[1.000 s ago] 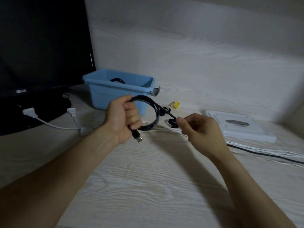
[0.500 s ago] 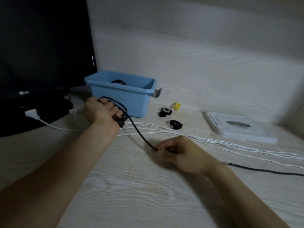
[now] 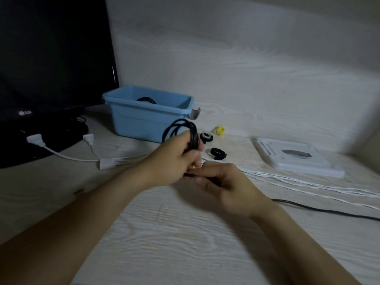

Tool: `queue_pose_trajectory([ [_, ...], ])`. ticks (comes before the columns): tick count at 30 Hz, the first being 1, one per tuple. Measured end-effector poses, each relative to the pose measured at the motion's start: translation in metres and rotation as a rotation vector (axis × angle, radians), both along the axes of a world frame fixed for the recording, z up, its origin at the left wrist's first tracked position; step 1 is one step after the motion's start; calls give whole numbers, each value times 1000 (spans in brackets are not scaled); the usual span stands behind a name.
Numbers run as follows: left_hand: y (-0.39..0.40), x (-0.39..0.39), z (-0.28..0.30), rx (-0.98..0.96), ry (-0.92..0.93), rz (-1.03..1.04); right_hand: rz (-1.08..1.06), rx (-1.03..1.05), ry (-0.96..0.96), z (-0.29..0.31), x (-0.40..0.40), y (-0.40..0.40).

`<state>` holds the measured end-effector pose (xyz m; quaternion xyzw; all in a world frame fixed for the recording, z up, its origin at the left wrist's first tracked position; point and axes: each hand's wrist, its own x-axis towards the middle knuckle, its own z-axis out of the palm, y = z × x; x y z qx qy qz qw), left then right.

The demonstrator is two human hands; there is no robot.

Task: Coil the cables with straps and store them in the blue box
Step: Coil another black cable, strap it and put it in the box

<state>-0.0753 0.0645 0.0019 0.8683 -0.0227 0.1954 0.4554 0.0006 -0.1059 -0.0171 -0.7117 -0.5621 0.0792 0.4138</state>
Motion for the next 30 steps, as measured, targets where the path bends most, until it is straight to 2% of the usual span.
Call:
queue_pose_trajectory([
  [3,-2,-1,-4,123,74,24,-3,50,-117,0,1,-1],
  [7,-6,-6,4,61,81,-21,-83,213,-120,3,1,1],
  [10,-9,-10,5,-71,165,-86,-100,316,-13,10,2,-2],
  [14,-11,-12,8,-104,219,-164,-120,397,159,14,5,-7],
  [19,-1,-13,15,-395,507,-409,-200,365,152,9,9,-3],
  [22,4,-11,12,-527,586,-461,-174,259,167,5,12,-2],
  [24,0,-9,9,-565,598,-469,-77,149,278,3,14,-4],
  [26,-4,-8,7,-591,593,-471,46,64,480,5,13,-7],
  [30,-7,-8,8,-581,509,-414,159,43,739,10,11,-10],
])
